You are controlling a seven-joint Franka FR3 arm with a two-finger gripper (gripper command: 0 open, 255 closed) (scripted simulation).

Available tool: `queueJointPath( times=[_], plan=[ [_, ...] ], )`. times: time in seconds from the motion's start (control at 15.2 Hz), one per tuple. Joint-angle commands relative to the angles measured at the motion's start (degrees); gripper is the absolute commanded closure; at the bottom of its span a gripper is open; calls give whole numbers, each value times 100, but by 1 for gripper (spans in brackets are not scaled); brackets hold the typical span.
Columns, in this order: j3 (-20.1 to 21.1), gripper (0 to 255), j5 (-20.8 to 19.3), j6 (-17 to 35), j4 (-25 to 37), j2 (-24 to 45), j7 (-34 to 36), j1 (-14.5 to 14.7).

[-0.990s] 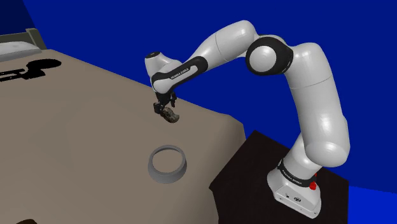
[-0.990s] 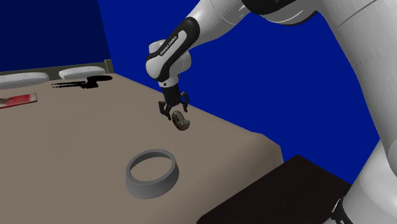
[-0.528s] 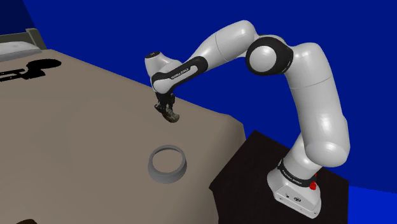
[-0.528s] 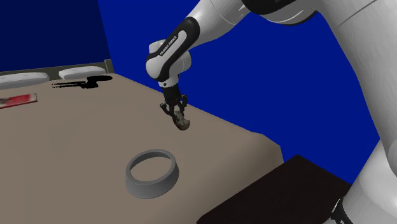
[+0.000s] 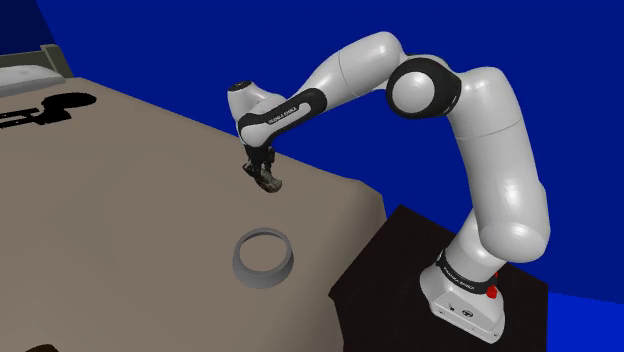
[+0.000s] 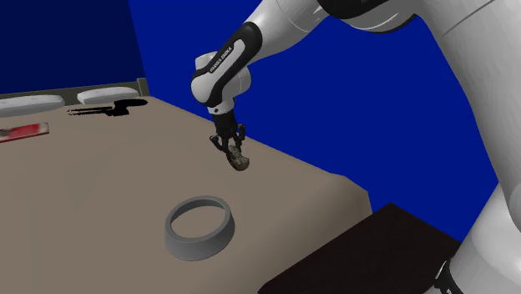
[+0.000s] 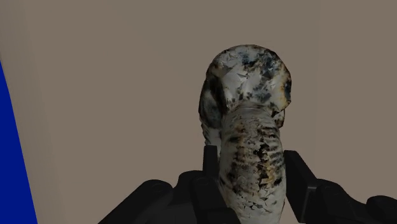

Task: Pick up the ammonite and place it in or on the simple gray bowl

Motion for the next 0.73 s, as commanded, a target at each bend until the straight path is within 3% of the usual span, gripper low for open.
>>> queueJointPath(
  times=[0.0, 0.66],
  plan=[
    [2, 255, 7, -49, 2, -37, -10, -5],
    [59, 255, 107, -583, 153, -433, -133, -27]
  ],
)
